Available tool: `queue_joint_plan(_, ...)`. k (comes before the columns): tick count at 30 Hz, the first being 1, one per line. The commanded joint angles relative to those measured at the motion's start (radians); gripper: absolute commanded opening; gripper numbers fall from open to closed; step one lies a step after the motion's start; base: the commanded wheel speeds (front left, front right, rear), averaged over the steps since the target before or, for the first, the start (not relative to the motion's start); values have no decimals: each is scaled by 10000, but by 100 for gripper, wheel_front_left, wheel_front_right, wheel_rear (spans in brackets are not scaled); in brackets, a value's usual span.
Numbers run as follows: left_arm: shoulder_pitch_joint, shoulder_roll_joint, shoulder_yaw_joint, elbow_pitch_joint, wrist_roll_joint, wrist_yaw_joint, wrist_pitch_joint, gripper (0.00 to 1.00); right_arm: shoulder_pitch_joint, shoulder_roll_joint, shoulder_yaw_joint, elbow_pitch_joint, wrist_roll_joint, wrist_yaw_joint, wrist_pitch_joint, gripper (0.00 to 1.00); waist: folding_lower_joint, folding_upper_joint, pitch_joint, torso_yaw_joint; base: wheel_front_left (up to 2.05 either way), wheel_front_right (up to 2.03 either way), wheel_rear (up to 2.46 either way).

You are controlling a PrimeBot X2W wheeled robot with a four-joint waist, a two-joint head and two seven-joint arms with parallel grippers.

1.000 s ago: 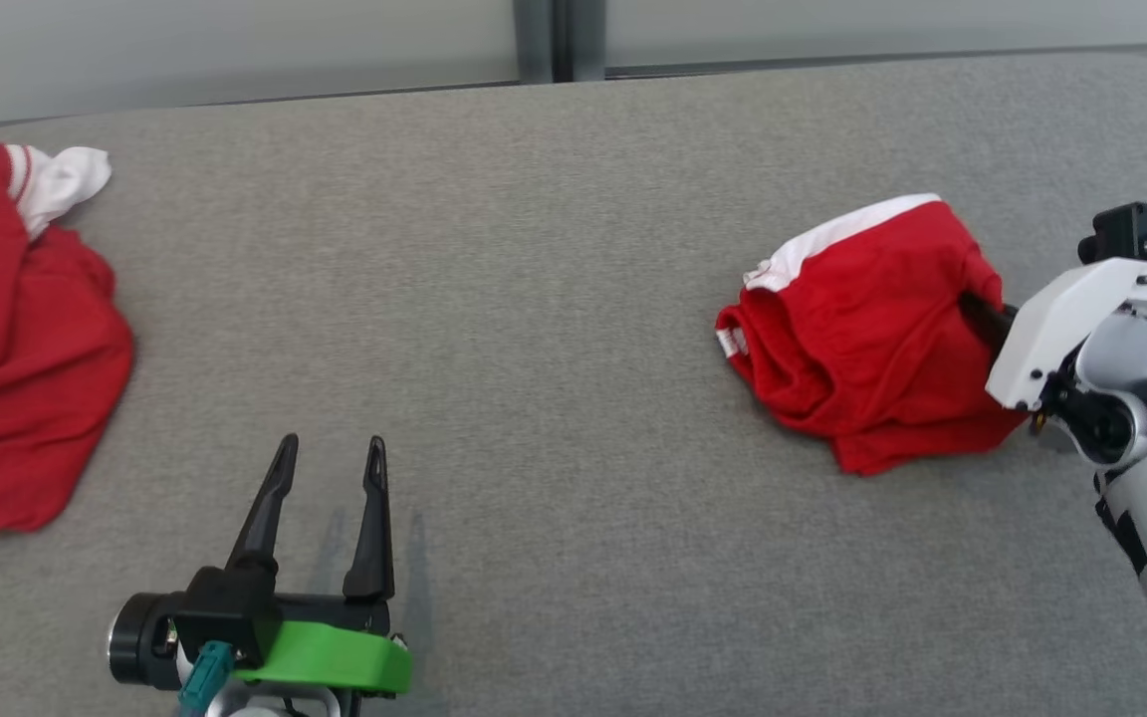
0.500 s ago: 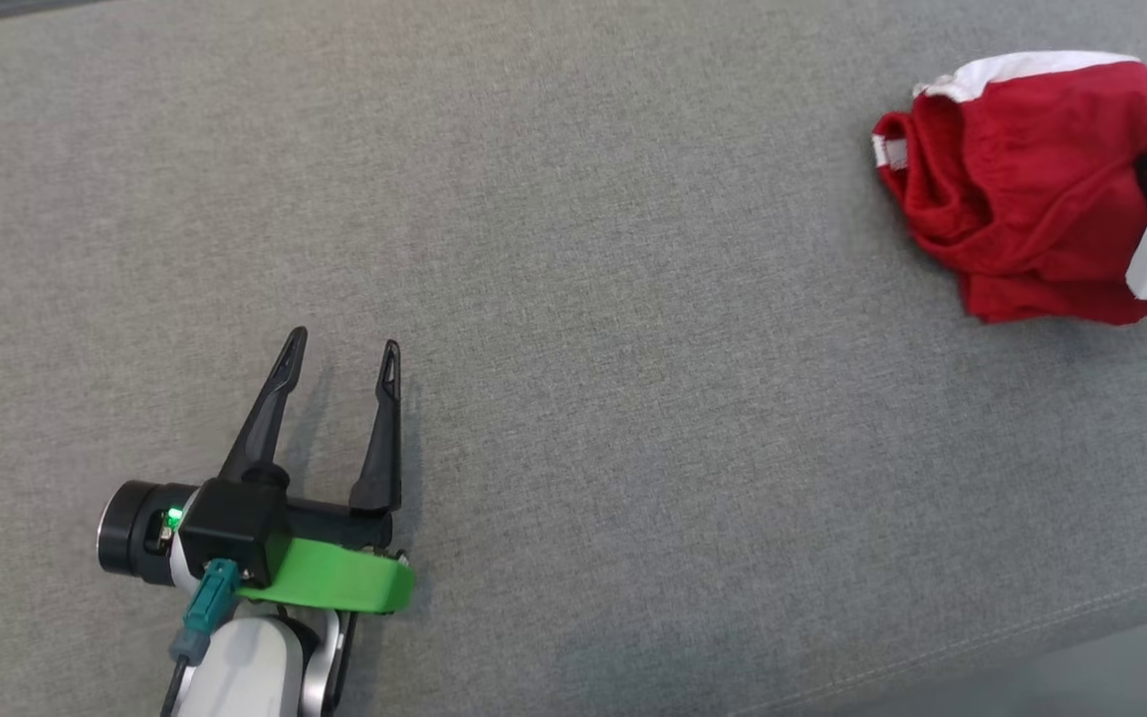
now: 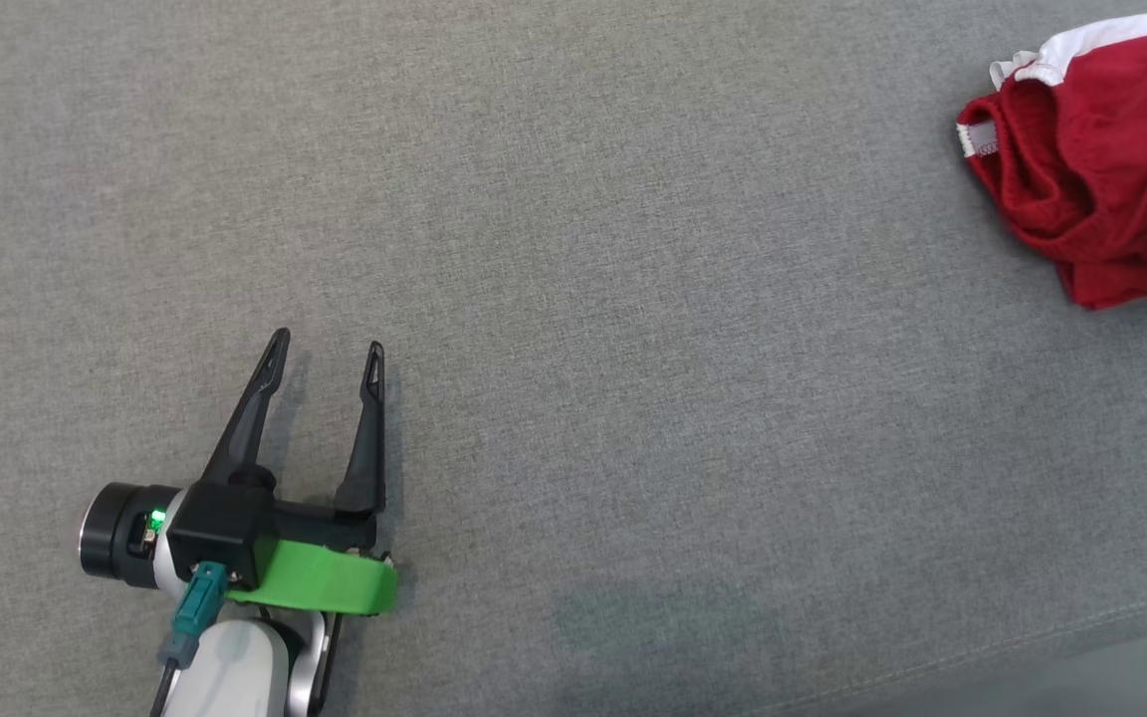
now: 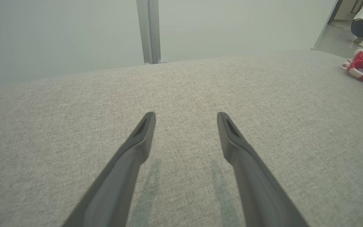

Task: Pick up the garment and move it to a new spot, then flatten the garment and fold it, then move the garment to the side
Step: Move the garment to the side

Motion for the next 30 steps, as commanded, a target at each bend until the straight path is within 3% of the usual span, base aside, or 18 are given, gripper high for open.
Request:
queue_joint_plan(1,92,2,16,-13,25,31,-1,100,-146,-141,97,208,-237,-19,-141,0,-1,0,-126,92,0,0,0)
queue_joint_plan(2,119,-15,-5,1,10,42,-1,100,-174,-186,193,314,-425,-19,-187,0,-1,0,-169,117,0,0,0)
queue_joint_plan(3,135,-33,-26,15,-9,40,-1,100,-200,-256,309,375,-649,-19,-309,32,-1,0,-214,146,0,0,0)
queue_joint_plan(4,146,-51,-43,34,-43,45,-1,100,-221,-333,359,475,-824,-19,-452,94,-1,0,-279,176,0,0,0)
queue_joint_plan(5,172,-69,-62,47,-76,61,-1,100,-256,-444,293,636,-1015,-19,-596,100,-1,0,-354,203,0,0,0)
queue_joint_plan(8,296,-105,-86,73,-144,101,-1,100,-323,-836,250,905,-1652,-19,-966,100,-1,0,-632,283,0,0,0)
queue_joint_plan(11,661,-161,-149,150,-335,159,-1,100,-583,-1341,-593,1037,-2601,-19,-2233,100,-1,0,-1316,502,0,0,0)
queue_joint_plan(13,962,-173,-85,175,-431,252,-1,100,-347,-735,-1258,847,-2727,-6,-2718,100,-1,0,-1812,638,0,0,0)
queue_joint_plan(20,2130,-212,141,190,-624,343,-1,100,1915,736,-2553,-2466,-3316,-19,-3058,100,-1,0,-3393,1405,0,0,0)
queue_joint_plan(22,2301,-218,157,229,-668,349,-1,100,3036,967,-2999,-3583,-3453,-19,-3060,100,-1,0,-3702,1726,0,0,0)
queue_joint_plan(30,2758,-233,350,693,-736,343,-1,100,8008,2871,-4017,-7315,-3556,-19,-3061,100,-1,0,-4328,2643,0,0,0)
